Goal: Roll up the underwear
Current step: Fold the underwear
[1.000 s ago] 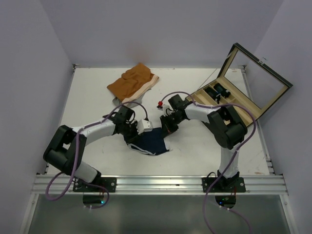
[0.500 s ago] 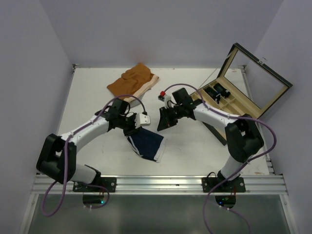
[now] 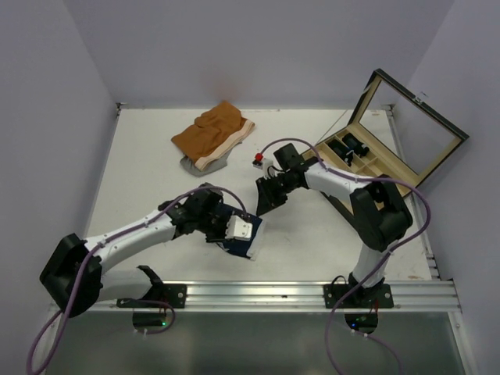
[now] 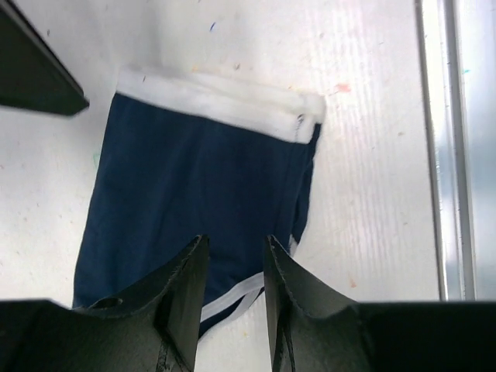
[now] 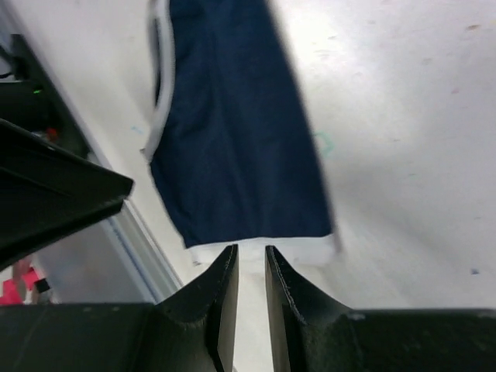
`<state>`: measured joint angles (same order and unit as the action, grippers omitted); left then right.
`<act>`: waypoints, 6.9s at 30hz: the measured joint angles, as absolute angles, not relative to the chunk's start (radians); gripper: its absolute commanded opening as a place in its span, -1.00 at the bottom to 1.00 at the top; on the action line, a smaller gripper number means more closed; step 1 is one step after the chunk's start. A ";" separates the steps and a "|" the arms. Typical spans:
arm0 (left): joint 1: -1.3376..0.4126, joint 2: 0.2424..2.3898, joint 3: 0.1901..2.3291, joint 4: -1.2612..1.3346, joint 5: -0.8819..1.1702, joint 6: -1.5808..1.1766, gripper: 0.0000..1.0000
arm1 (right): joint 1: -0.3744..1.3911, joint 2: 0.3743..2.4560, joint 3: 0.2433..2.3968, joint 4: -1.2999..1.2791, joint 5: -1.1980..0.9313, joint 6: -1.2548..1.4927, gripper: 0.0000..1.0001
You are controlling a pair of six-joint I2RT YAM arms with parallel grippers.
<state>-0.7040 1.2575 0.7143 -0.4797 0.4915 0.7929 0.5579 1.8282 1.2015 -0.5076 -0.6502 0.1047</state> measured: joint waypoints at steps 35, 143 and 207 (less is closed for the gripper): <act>-0.984 1.109 0.469 -0.295 0.178 0.860 -0.16 | 0.705 1.977 1.196 -0.416 -0.803 0.141 -0.63; -0.924 1.671 0.972 -0.564 0.193 0.974 -0.42 | 0.704 2.048 1.369 -0.617 -0.653 -0.073 -0.21; -0.430 1.633 0.891 -0.595 0.833 0.222 -0.61 | 0.723 1.915 0.855 -0.128 -0.994 0.272 -1.00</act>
